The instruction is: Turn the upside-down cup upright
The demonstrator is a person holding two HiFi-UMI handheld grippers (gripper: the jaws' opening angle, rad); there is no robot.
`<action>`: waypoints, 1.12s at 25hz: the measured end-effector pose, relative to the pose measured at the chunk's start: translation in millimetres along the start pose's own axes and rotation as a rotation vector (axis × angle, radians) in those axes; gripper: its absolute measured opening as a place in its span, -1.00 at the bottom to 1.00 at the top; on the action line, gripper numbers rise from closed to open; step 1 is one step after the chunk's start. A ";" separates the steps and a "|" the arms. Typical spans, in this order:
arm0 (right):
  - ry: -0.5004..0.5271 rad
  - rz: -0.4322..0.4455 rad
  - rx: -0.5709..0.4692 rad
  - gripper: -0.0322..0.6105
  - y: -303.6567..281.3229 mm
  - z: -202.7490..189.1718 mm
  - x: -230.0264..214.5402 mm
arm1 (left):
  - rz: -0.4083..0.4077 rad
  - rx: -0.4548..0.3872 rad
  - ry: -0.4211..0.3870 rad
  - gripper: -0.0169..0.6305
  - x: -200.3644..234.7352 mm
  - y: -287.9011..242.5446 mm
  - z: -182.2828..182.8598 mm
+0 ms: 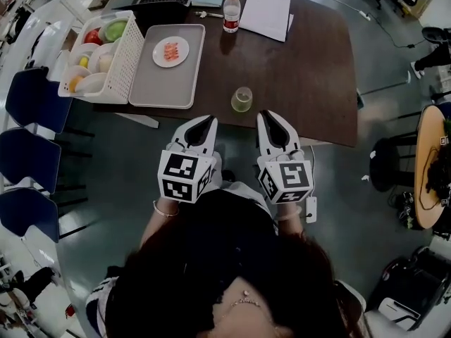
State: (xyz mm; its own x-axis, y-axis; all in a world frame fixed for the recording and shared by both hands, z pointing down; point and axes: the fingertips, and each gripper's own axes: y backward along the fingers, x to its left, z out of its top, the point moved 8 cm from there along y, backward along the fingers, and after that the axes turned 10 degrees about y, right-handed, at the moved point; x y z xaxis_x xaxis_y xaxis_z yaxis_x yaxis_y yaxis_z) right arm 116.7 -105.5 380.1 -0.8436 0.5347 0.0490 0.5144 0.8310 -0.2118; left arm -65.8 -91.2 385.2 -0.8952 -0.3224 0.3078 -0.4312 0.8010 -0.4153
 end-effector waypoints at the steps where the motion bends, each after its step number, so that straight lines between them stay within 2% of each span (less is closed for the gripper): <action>1: 0.001 -0.003 0.008 -0.84 -6.9 -1.1 -1.3 | -0.007 0.006 0.001 -0.94 4.4 -6.3 1.7; 8: 0.019 -0.026 0.060 -0.83 -51.9 -14.9 -10.5 | -0.051 0.034 0.003 -0.94 29.3 -42.8 14.9; 11: 0.015 -0.016 0.092 -0.66 -68.0 -24.0 -13.2 | -0.062 0.044 0.006 -0.94 36.2 -52.1 18.7; 17: 0.019 -0.010 0.170 -0.49 -95.4 -46.2 -16.6 | -0.068 0.071 0.018 -0.94 49.8 -65.1 21.9; 23: 0.031 0.009 0.261 -0.21 -118.4 -74.5 -16.9 | -0.060 0.097 0.030 -0.94 60.2 -70.0 20.7; 28: 0.052 0.019 0.330 -0.06 -135.9 -98.8 -17.0 | -0.051 0.114 0.039 -0.94 68.1 -70.8 17.6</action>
State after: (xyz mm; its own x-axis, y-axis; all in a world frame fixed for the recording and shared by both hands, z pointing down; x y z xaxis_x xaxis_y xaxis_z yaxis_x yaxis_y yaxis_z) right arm 76.4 -212.4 504.4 -0.8210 0.5637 0.0903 0.4451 0.7311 -0.5171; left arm -98.2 -178.7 420.5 -0.8678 -0.3394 0.3630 -0.4879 0.7208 -0.4924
